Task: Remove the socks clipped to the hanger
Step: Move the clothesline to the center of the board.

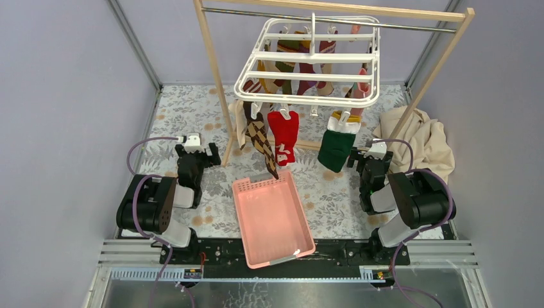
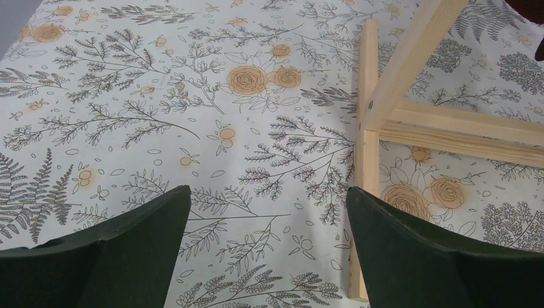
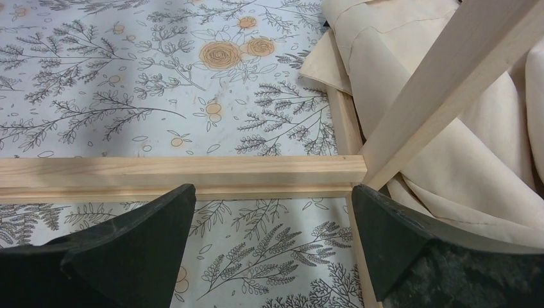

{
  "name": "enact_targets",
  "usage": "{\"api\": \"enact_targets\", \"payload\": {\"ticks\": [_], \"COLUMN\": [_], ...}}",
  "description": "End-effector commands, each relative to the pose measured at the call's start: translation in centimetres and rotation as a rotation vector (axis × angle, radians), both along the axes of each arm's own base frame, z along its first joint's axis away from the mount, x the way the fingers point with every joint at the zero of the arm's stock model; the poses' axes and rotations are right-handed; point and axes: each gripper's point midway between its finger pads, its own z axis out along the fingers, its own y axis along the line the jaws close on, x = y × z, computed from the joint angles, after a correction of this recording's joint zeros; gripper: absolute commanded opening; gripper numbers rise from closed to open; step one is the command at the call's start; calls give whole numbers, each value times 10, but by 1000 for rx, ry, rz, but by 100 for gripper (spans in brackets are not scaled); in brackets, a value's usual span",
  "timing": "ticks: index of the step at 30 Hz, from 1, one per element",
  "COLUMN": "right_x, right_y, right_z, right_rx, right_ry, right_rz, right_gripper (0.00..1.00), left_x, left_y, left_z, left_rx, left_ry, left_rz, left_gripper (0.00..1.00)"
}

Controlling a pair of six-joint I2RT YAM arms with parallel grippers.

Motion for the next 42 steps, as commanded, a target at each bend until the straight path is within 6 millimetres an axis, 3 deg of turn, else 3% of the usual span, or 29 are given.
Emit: {"api": "enact_targets", "payload": {"ticks": [1,16,24,28,33,42], "right_x": [13,12,-12,-21,-19,-16], "right_y": [3,2,15,12,11,26], "right_z": [21,22,41,54,72,151], "right_rx": [25,24,8,20,72,214], "right_ry": [-69,-75,-203,-232,-176,-136], "right_rz": [14,13,127,111,87,115], "right_gripper": [100,100,100,100,100,100], "left_x": [11,11,3,-8,-22,-42], "left_y": [5,5,-6,-21,-45,-85], "left_z": [26,26,48,73,112,188], "left_rx": [13,12,36,46,29,-73], "left_ry": [-94,-98,-109,-144,-199,-254], "left_rz": [20,19,-28,-51,-99,-212], "left_gripper": [99,99,99,99,99,99]}}
